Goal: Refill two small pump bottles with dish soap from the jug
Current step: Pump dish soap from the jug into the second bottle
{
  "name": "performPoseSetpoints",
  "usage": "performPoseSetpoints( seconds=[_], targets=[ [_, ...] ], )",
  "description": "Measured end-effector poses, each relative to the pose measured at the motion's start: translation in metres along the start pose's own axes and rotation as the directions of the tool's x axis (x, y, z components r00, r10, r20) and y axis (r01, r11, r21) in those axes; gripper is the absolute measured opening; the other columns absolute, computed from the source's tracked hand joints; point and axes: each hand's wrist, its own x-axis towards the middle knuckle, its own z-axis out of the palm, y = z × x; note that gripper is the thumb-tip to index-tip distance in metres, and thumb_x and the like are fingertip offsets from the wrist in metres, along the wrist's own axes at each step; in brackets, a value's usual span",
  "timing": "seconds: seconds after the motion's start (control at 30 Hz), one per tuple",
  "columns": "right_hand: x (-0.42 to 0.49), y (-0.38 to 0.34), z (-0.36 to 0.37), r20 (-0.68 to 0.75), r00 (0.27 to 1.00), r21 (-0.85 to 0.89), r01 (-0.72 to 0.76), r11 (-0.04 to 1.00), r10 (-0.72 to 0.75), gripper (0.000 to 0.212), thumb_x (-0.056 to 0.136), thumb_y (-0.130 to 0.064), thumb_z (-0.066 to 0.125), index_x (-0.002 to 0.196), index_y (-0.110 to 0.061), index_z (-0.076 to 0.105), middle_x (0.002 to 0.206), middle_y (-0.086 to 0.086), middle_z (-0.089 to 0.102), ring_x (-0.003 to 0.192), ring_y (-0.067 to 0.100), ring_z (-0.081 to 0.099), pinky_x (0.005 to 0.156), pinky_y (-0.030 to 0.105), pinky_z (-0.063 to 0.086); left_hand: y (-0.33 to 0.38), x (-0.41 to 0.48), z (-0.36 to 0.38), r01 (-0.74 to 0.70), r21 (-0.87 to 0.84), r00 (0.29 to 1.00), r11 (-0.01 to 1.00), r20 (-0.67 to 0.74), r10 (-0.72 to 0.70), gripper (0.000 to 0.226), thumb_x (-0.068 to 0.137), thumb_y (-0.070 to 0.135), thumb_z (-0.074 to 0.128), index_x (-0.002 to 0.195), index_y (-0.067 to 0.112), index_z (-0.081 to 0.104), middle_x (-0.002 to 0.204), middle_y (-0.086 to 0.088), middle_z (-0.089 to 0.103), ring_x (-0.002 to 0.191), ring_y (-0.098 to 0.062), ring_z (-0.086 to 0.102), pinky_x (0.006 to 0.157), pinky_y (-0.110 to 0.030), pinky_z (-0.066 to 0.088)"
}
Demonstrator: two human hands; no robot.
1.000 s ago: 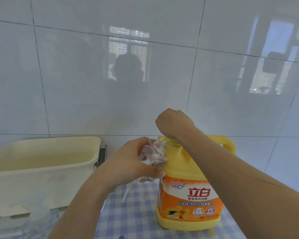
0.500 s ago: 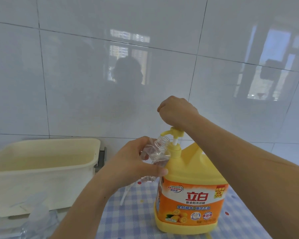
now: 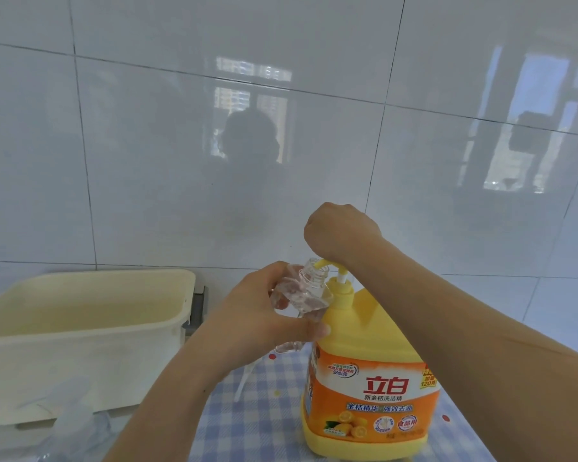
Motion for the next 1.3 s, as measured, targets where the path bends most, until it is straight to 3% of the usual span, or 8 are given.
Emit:
performPoseSetpoints(
  seconds=[0.13,0.43,0.8,0.93,1.03,1.1,1.3],
  targets=[
    [-0.003,0.002,0.008,0.024,1.000,0.034,-0.007,0.999,0.006,0.017,0.075,-0.004,0.036,0.062,-0.015,0.032,0.070,0.002,0.039,0.076,0.027,0.038,0.071,0.035,0.033,-0.001,0.000,0.002,0.025,0.017,0.999,1.000,0.027,-0.026,0.062,0.063,0.039,0.087,0.117,0.038,0.057,0.107,0.020,0.065,0.098,0.000,0.061,0.077,-0.015,0.047],
    [-0.009,0.004,0.014,0.026,0.999,0.080,-0.025,0.996,0.023,0.016,0.077,-0.004,0.037,0.064,-0.013,0.036,0.071,0.003,0.042,0.076,0.027,0.042,0.070,0.034,0.035,-0.004,-0.002,-0.002,0.058,0.024,0.991,0.998,0.119,-0.060,0.057,0.060,0.039,0.089,0.110,0.036,0.063,0.105,0.015,0.069,0.100,-0.009,0.065,0.092,-0.038,0.054],
    [-0.010,0.002,0.014,0.042,0.999,0.070,-0.017,0.997,0.014,0.017,0.074,-0.002,0.037,0.062,-0.014,0.033,0.068,0.002,0.038,0.074,0.026,0.038,0.069,0.036,0.032,-0.006,0.000,-0.004,0.062,-0.018,0.987,0.998,0.149,-0.058,0.054,0.062,0.032,0.089,0.109,0.037,0.063,0.104,0.017,0.071,0.100,-0.008,0.066,0.092,-0.038,0.054],
    [-0.007,0.002,0.007,0.034,0.999,0.091,-0.022,0.996,0.019,0.016,0.076,-0.004,0.039,0.063,-0.014,0.037,0.069,0.002,0.042,0.065,0.023,0.038,0.063,0.033,0.033,-0.006,0.000,-0.004,0.041,-0.051,0.988,0.998,0.154,-0.033,0.054,0.063,0.033,0.089,0.111,0.038,0.063,0.103,0.018,0.071,0.100,-0.008,0.066,0.090,-0.034,0.055],
    [-0.001,0.001,-0.006,-0.055,0.998,0.101,0.000,0.995,0.006,0.024,0.083,-0.012,0.041,0.090,-0.018,0.064,0.092,0.001,0.062,0.084,0.025,0.055,0.081,0.036,0.046,-0.005,0.000,-0.004,0.024,-0.074,0.986,0.997,0.164,-0.011,0.063,0.058,0.041,0.088,0.115,0.039,0.062,0.107,0.018,0.070,0.103,-0.009,0.065,0.092,-0.035,0.054],
    [0.001,0.000,-0.015,-0.112,0.994,0.093,0.023,0.995,-0.012,0.036,0.084,-0.013,0.042,0.107,-0.023,0.067,0.105,-0.001,0.066,0.093,0.024,0.057,0.091,0.040,0.047,-0.004,0.001,-0.003,0.019,-0.076,0.986,0.997,0.164,-0.006,0.065,0.057,0.044,0.088,0.117,0.041,0.062,0.109,0.019,0.069,0.105,-0.008,0.065,0.092,-0.034,0.054],
    [0.001,0.004,-0.010,-0.103,0.995,0.062,0.024,0.998,-0.018,0.037,0.084,-0.012,0.041,0.108,-0.021,0.068,0.105,0.000,0.066,0.094,0.024,0.058,0.092,0.041,0.047,-0.003,0.000,-0.003,0.019,-0.083,0.994,0.996,0.112,-0.010,0.052,0.063,0.037,0.087,0.110,0.039,0.064,0.101,0.020,0.070,0.098,-0.005,0.065,0.077,-0.019,0.050]
  ],
)
